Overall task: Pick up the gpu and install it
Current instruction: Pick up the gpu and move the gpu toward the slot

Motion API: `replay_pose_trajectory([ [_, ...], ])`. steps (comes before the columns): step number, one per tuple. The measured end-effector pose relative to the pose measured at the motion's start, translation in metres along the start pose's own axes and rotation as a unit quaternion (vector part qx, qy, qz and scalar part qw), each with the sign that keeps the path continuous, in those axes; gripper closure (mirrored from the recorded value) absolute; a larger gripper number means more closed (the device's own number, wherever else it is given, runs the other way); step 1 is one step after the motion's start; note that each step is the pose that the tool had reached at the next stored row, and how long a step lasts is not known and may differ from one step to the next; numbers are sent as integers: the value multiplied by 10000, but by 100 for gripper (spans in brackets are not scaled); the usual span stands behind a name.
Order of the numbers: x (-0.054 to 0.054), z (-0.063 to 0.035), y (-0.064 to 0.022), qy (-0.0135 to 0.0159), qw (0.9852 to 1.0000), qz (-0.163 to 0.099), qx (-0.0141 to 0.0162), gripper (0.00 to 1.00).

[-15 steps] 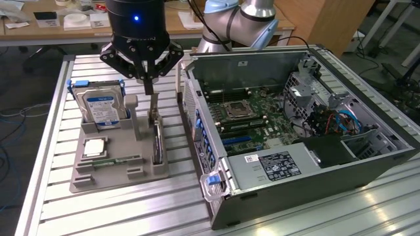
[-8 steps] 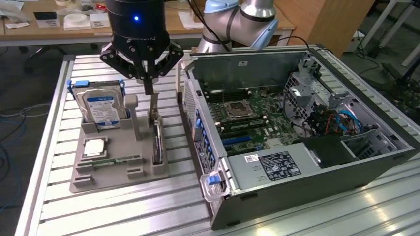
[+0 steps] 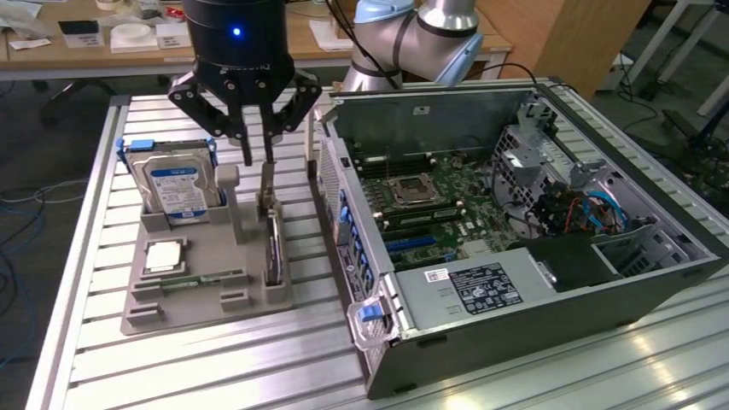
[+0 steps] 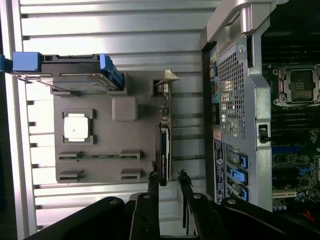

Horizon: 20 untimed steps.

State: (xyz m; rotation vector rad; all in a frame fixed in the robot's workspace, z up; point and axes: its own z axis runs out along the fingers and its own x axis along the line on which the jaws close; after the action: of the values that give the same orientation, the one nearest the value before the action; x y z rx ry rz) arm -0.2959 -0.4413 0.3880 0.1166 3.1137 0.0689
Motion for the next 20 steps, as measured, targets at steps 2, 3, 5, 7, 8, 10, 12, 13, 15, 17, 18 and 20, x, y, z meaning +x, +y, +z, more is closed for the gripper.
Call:
replay_pose_trajectory([
  [2,0,0,0,0,10000,0,0,65],
  [3,0,0,0,0,10000,0,0,65],
  [5,0,0,0,0,10000,0,0,59],
  [7,0,0,0,0,10000,0,0,53],
  [8,0,0,0,0,10000,0,0,53],
  [10,0,0,0,0,10000,0,0,53],
  [12,0,0,0,0,10000,0,0,53],
  [13,0,0,0,0,10000,0,0,53],
  [15,0,0,0,0,10000,0,0,53],
  [17,0,9,-1,0,10000,0,-1,53],
  [18,1,19,-1,0,10000,0,-3,53],
  [20,1,42,-2,0,10000,0,-3,53],
])
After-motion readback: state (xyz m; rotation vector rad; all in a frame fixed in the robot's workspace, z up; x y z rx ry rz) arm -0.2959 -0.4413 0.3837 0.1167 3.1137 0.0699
